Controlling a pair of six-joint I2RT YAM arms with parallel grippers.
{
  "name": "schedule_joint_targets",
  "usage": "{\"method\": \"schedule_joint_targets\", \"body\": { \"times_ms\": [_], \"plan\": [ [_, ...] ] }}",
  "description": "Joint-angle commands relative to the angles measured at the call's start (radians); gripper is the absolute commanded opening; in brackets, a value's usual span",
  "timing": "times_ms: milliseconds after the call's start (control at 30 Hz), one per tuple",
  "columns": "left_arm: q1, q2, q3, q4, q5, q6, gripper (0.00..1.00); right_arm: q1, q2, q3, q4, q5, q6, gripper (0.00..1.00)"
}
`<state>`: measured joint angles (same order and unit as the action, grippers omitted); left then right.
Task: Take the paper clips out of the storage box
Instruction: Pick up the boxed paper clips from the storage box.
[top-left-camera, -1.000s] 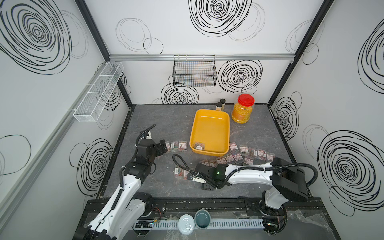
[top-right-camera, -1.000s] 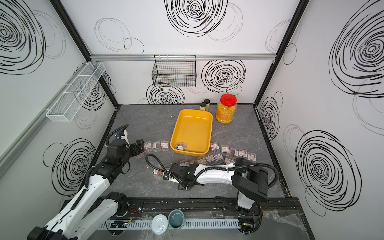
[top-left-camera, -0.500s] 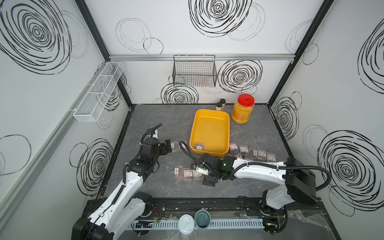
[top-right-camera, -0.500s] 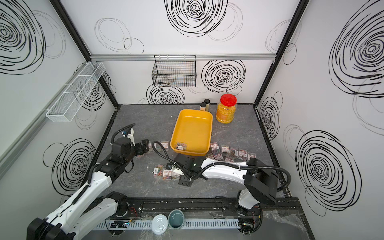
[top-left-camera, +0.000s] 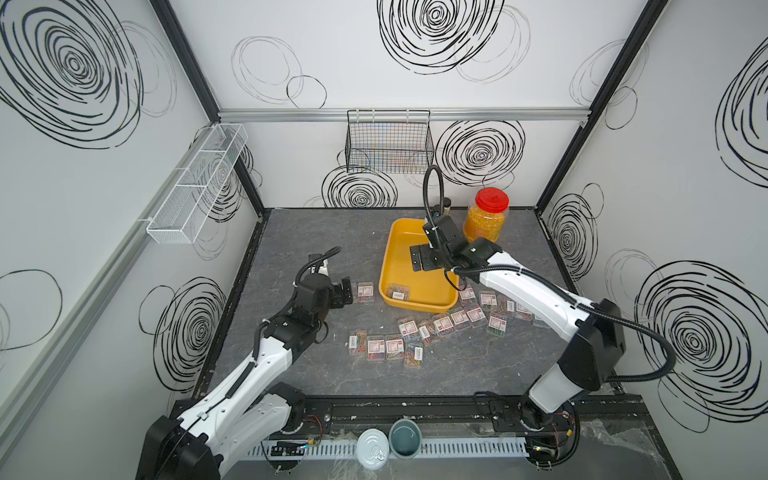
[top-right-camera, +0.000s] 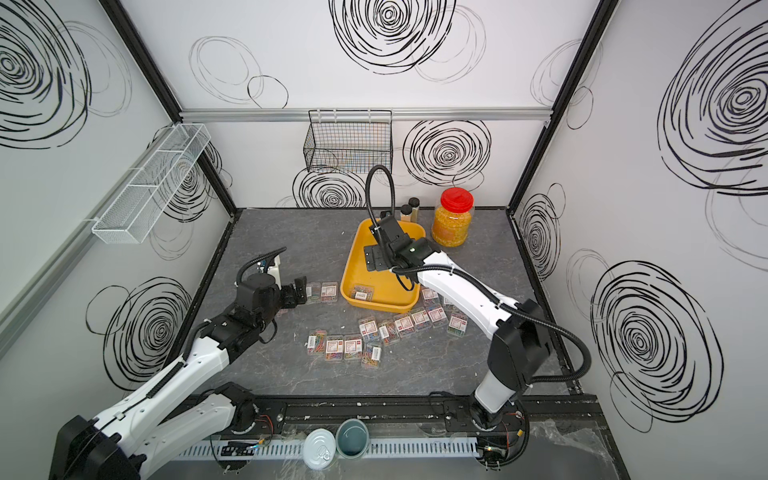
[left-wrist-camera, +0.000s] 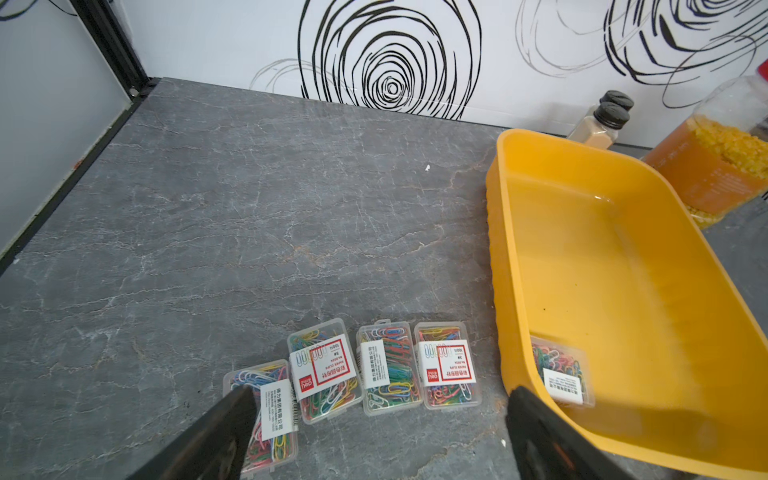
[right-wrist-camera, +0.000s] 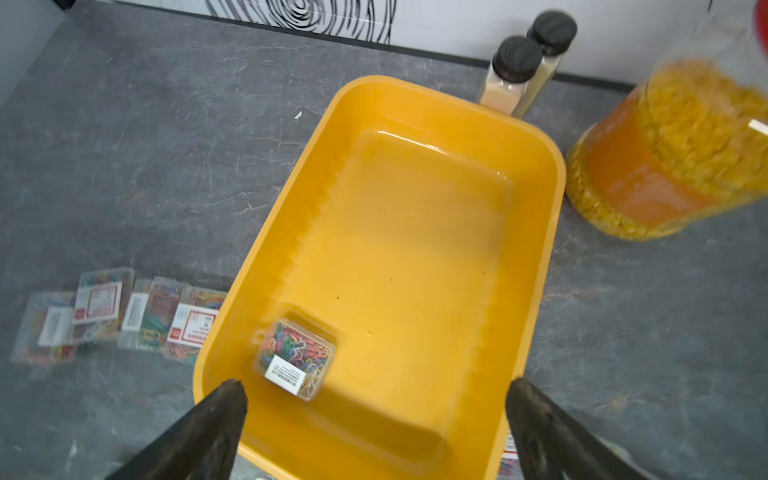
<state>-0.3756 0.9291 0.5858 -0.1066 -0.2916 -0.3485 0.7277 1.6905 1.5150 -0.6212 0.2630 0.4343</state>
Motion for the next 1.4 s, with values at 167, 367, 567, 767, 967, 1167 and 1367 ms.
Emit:
{"method": "schedule_joint_targets", "body": {
  "times_ms": [167,367,567,767,967,1167,1367],
  "plan": [
    [0.162,-0.023,0.043,-0.061,0.028,-0.011,0.98,0.010,0.302,0.233,-0.241,-0.172,0.431,0.96],
    [0.188,-0.037,0.035,-0.041,0.042,0.044,0.98,0.034,0.413,0.274,-0.199,-0.192,0.541,0.91],
    [0.165,-0.049,0.040,-0.039,0.069,0.060,0.98,0.051,0.477,0.249,-0.184,-0.173,0.582,0.91],
    [0.149,-0.039,0.031,-0.029,0.059,0.072,0.98,0.067,0.532,0.301,-0.227,-0.152,0.571,0.93],
    [0.149,-0.039,0.029,-0.030,0.074,0.070,0.98,0.083,0.565,0.302,-0.231,-0.148,0.569,0.94],
    [0.149,-0.057,0.030,-0.057,0.077,0.087,0.99,0.085,0.616,0.335,-0.254,-0.141,0.569,0.91],
    [0.149,-0.057,0.032,-0.061,0.066,0.098,0.99,0.088,0.624,0.340,-0.240,-0.137,0.535,0.81]
  ]
}}
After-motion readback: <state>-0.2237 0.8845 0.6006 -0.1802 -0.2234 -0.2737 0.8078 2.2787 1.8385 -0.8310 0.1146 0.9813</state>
